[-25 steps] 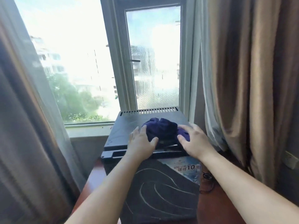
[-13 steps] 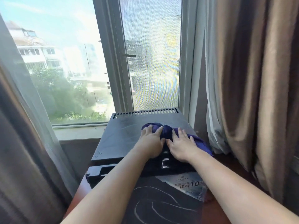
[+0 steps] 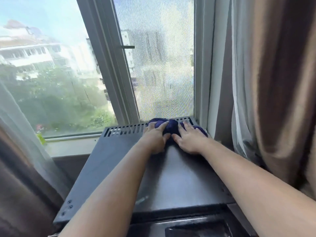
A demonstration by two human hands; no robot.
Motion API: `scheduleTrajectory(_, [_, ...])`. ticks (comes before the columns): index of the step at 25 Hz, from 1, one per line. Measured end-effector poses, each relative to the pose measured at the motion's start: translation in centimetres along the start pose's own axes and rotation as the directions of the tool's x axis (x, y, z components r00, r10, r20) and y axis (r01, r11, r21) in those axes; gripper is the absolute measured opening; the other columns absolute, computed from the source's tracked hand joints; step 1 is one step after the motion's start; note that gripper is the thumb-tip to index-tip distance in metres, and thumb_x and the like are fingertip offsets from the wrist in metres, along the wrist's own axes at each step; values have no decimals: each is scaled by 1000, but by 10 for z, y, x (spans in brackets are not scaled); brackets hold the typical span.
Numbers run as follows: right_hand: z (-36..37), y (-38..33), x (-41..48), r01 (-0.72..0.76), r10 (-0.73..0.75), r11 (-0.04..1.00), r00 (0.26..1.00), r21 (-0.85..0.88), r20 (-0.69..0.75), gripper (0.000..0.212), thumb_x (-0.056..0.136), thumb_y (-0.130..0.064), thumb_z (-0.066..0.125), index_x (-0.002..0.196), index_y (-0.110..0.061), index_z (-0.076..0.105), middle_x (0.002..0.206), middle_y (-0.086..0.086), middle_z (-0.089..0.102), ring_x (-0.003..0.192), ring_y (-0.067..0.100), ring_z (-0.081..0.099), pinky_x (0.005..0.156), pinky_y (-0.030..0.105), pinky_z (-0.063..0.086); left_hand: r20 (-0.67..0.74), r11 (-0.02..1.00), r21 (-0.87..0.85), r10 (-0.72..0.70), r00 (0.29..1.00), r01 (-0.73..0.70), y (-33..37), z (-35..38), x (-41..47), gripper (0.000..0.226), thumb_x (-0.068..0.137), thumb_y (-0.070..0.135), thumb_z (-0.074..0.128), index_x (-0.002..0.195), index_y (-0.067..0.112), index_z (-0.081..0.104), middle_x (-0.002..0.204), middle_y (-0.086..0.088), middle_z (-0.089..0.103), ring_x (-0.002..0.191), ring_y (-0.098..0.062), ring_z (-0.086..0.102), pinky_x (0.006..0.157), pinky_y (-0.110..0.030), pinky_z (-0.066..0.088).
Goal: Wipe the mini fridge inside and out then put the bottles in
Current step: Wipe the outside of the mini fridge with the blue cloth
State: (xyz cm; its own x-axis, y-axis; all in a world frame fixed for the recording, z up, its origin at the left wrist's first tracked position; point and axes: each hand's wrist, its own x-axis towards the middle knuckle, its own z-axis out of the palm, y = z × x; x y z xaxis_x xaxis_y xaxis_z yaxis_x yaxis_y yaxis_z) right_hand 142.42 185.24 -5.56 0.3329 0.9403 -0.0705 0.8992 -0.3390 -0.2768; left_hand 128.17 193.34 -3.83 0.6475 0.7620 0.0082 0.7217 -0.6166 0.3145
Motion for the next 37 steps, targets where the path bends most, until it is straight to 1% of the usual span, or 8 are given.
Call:
scheduleTrajectory(6, [-6,6,44,19,-20,1000,1000,-16,-20,74,105,-57,23,163,-17,2,171,11,1,158,22,0,127,44,2,-37,999,-43,17,999,-18,-14,-2,44,60,106,39,49,162,32,28,165,-13,22,153,-28,23,120,-27,16])
scheduleTrajectory(13, [-3,4,36,-1,1,1000,999,-19,-42,71,102,-61,24,163,-29,7,171,10,4,157,27,6,127,42,5,-79,1000,8,-3,997,3,-16,1,35,54,106,41,48,158,35,35,159,-17,30,147,-39,31,123,-41,23])
scheduleTrajectory(19, [7,-16,-34,-17,16,1000,999,-23,-38,68,103,-59,25,163,-31,8,171,6,4,158,23,3,127,44,4,-67,996,12,91,994,-90,-16,-5,-37,49,106,30,51,154,26,45,146,-23,44,142,-37,36,121,-40,27])
scheduleTrajectory(21, [13,-30,-64,-18,17,1000,999,-24,-40,67,104,-59,25,162,-30,9,171,7,6,158,23,4,126,45,5,-51,996,10,89,995,-88,-18,-8,-69,49,107,32,49,155,29,42,148,-22,42,141,-40,38,121,-42,28])
scheduleTrajectory(24, [26,-55,-113,-40,38,998,997,-41,-61,67,104,-58,25,162,-30,10,171,7,7,158,22,5,126,45,7,-49,995,12,99,994,-98,-25,-11,-123,49,107,34,48,156,33,41,150,-20,38,138,-42,42,119,-40,29])
scheduleTrajectory(29, [46,-99,-179,-60,57,998,996,-37,-65,67,104,-59,23,163,-32,8,171,5,4,158,22,3,126,46,6,-63,995,-17,98,993,-100,-46,-15,-202,49,107,36,47,155,37,41,150,-18,37,138,-41,39,120,-44,30])
scheduleTrajectory(33, [57,-134,-208,-61,59,997,997,-39,-54,66,104,-59,22,163,-33,8,171,4,3,158,21,2,126,46,5,-70,995,-32,88,994,-91,-67,-22,-245,48,108,37,46,155,36,40,150,-15,36,140,-38,38,120,-47,32])
scheduleTrajectory(37, [67,-175,-215,-38,36,999,998,-31,-58,67,103,-59,23,163,-33,8,171,4,3,158,22,1,127,46,4,-122,997,-61,45,991,-52,-98,-30,-268,46,107,37,47,153,35,44,152,-13,38,141,-35,39,119,-44,32])
